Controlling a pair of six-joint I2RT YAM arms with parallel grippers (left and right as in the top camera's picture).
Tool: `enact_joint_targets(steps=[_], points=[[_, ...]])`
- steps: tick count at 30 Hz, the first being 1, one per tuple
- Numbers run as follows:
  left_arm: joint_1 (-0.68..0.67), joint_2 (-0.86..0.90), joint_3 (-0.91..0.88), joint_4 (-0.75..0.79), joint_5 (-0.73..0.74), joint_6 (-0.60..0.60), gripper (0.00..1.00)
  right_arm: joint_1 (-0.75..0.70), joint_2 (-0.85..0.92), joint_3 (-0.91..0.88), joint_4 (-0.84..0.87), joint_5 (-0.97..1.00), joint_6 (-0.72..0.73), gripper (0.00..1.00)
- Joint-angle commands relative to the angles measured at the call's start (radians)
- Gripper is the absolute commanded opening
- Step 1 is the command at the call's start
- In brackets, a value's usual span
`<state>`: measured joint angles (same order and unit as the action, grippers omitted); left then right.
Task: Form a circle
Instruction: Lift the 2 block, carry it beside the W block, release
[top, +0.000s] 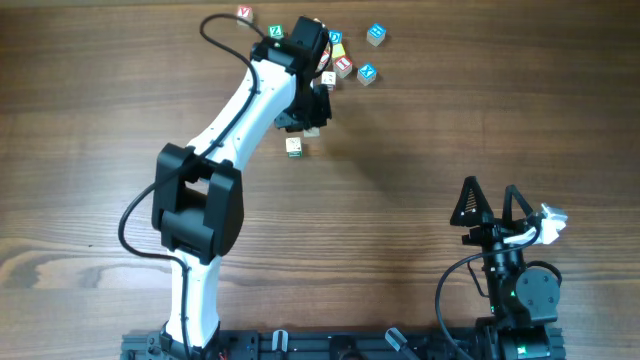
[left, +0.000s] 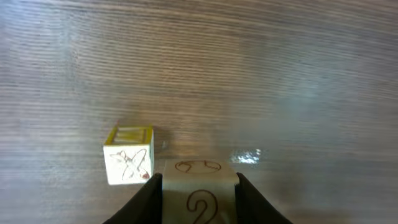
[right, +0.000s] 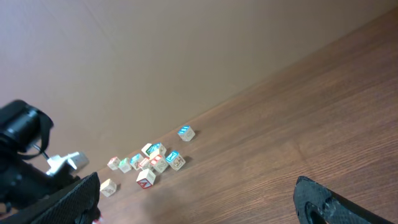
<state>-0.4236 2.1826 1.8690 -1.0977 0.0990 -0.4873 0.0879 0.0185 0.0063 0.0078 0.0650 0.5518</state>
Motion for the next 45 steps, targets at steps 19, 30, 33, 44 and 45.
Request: enact_joint_targets(steps=[19, 30, 33, 44, 45], points=[[-0.087, 0.025, -0.138, 0.273, -0.213, -0.045, 0.28, -0.006, -0.004, -0.001, 0.006, 0.011, 0.002, 1.00], [-0.089, 0.025, -0.213, 0.351, -0.240, -0.045, 0.28, -0.006, -0.004, -0.001, 0.006, 0.011, 0.002, 1.00], [-0.089, 0.025, -0.214, 0.356, -0.240, -0.045, 0.29, -0.006, -0.004, -0.001, 0.006, 0.011, 0.002, 1.00], [-0.089, 0.025, -0.214, 0.361, -0.239, -0.045, 0.71, -0.006, -0.004, -0.001, 0.006, 0.011, 0.002, 1.00], [-0.089, 0.025, -0.214, 0.361, -0.239, -0.045, 0.80, -0.006, -0.004, -0.001, 0.006, 0.011, 0.001, 1.00]])
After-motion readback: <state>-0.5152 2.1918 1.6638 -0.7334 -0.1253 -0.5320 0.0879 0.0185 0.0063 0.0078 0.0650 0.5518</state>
